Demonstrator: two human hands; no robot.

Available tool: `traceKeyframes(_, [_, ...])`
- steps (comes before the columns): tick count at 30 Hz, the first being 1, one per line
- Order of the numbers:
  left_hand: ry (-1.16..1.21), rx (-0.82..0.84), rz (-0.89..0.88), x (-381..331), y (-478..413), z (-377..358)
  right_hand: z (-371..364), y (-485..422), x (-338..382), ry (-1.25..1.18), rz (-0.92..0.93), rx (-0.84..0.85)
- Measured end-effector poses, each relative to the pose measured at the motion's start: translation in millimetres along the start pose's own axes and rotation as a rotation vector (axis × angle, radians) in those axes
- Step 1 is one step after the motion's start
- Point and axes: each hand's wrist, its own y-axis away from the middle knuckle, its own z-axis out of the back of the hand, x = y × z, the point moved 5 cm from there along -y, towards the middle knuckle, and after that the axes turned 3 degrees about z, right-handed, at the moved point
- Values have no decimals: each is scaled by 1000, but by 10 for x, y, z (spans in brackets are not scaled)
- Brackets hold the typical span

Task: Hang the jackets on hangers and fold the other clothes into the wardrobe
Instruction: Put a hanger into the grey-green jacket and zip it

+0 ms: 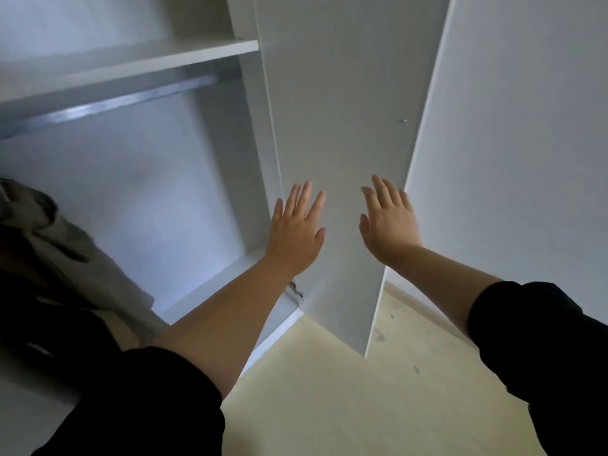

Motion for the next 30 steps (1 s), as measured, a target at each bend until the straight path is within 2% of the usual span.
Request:
traceKeyframes(8, [109, 15, -289, -2683, 96, -10, 446, 1592, -2116, 111, -333, 20])
traceKeyframes(15, [136, 64, -517, -4438, -27, -183, 625, 2536, -3584, 124, -573, 15])
traceKeyframes(24, [215, 104, -676, -6549, -718, -716, 628, 3023, -5603, 191, -773, 34])
traceKeyframes(30, [228, 151, -793, -7954, -1094, -880, 752, 3314, -6840, 242, -808, 103])
